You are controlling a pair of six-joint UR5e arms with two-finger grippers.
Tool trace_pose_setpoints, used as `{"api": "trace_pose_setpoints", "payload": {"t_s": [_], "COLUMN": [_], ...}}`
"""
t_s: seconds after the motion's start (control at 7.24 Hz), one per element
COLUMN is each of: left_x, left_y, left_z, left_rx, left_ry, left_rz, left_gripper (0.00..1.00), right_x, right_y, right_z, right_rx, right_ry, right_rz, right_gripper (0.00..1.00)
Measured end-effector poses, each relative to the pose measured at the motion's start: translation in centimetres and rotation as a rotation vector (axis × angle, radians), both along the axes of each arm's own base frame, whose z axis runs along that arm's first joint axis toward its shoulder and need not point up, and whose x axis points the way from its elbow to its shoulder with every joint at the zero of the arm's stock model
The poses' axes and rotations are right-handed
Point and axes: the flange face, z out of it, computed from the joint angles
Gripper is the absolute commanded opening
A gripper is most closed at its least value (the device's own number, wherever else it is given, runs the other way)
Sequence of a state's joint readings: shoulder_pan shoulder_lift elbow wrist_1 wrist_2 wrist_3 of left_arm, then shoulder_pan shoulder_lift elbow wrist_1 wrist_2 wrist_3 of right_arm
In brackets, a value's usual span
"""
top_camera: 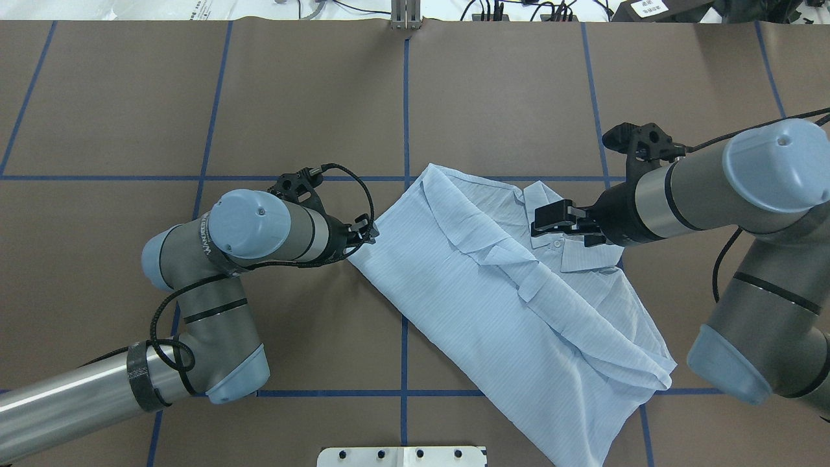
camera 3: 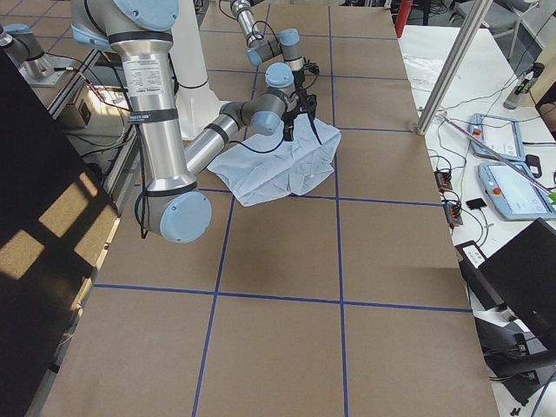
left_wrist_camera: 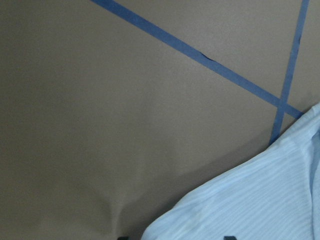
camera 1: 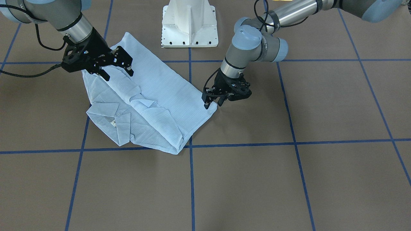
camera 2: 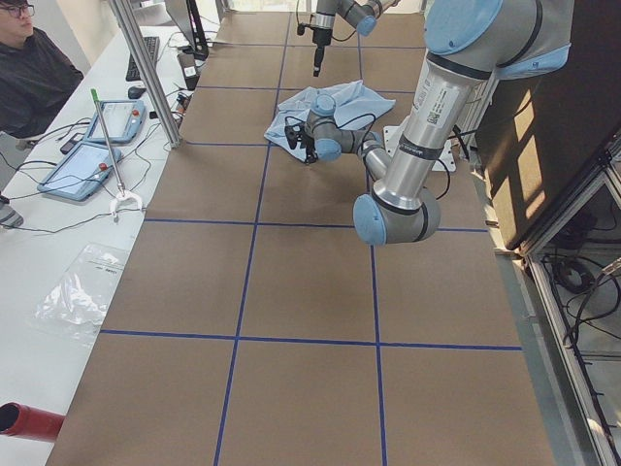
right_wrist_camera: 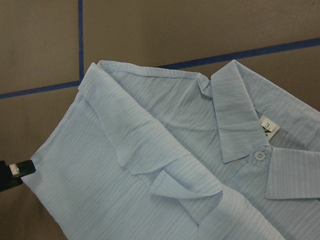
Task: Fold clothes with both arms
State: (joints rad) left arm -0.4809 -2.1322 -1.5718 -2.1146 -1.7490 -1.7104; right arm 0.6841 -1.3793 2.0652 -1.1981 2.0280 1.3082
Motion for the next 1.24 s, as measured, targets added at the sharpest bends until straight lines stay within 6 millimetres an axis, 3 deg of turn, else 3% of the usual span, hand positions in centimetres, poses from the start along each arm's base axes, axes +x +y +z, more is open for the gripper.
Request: {"api": "trace_pose_setpoints", "payload": {"t_s": [0.28,0.41,0.97,1.24], "left_x": [0.1,0.1,-0.3,-2.2], "left_y": [0.0,0.0,-0.2,-3.2], "left_z": [0.0,0.0,-0.1,0.6], "left_rx": [-0.001,-0.001,0.002,0.008], "left_ry": [-0.001,-0.001,0.001,-0.013], "left_rz": [0.002,0.002,-0.002,-0.048], "left_gripper": [0.08,0.00,0.00,0.00], "right_x": [0.0,0.0,0.1,0.2], "right_y": [0.0,0.0,0.1,0.0], "right_z": [-0.1,-0.1,-0.1,-0.1], "right_rx": [-0.002,-0.002,-0.003,-0.003], "right_ry": [-0.002,-0.003,-0.005,-0.005], "right_rz": [-0.001,-0.001,0.001,0.004], "right_gripper": [1.00,1.00,1.00,1.00]}}
